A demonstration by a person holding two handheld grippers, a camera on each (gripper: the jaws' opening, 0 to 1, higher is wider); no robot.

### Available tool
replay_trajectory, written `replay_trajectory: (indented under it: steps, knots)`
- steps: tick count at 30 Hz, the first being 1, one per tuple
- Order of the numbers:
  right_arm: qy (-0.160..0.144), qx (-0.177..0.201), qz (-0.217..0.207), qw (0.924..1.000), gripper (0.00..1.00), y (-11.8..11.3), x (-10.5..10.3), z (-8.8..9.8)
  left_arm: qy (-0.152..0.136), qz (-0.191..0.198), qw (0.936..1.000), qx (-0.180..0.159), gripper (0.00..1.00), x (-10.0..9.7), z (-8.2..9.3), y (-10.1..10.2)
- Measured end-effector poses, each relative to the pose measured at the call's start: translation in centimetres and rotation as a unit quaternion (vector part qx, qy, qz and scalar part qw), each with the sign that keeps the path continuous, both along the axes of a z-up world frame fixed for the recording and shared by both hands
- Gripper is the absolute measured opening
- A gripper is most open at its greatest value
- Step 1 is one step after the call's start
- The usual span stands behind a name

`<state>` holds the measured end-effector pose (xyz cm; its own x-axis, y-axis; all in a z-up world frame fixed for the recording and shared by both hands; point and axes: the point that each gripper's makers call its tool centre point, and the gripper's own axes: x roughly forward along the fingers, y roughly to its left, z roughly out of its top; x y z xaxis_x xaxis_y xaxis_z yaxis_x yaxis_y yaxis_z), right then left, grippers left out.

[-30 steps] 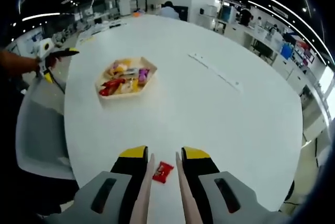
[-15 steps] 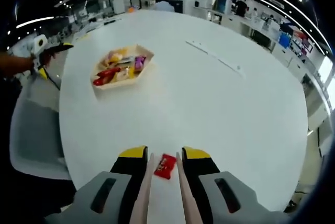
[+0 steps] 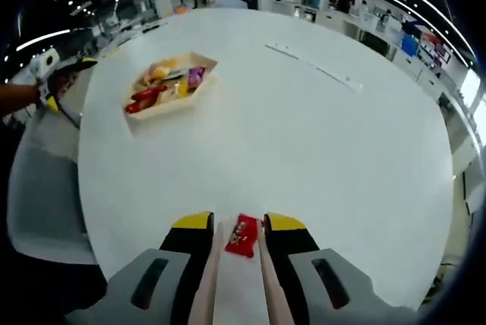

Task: Place the target food into the container with the food tongs after gripping and lifting it, then release it inside without dropping or visibly crushing the food.

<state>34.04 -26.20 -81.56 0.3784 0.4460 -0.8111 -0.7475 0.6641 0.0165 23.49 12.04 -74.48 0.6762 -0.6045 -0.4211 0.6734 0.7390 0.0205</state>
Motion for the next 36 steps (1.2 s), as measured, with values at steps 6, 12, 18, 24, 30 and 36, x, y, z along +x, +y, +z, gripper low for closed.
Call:
replay_trajectory:
  steps: [6,12,18,24,30,36]
  knots:
    - [-0.003,-0.005,-0.006,1.0000,0.25,-0.2,0.1,-0.5,0.002,0.002,1.0000,-0.002,0.99,0.0,0.0,0.0]
    - [-0.004,-0.007,-0.012,0.9999,0.25,0.0,0.1,-0.9,0.004,0.001,1.0000,-0.003,0.99,0.0,-0.1,0.0]
    - [-0.003,-0.013,-0.007,0.9999,0.25,0.5,-0.1,-1.4,0.006,0.001,1.0000,-0.004,0.99,0.0,-0.1,0.0]
    - [-0.003,-0.015,-0.005,0.9999,0.24,0.3,-0.1,-1.4,0.004,0.005,1.0000,-0.007,0.99,0.1,0.1,0.1]
    - [-0.008,-0.015,-0.006,0.9998,0.24,0.1,-0.1,-1.5,0.003,0.005,1.0000,-0.007,0.99,0.1,0.1,0.2]
    - [-0.013,-0.007,-0.013,0.9998,0.23,0.1,-0.1,-1.5,0.000,0.007,0.9999,-0.008,0.99,0.2,0.2,0.2]
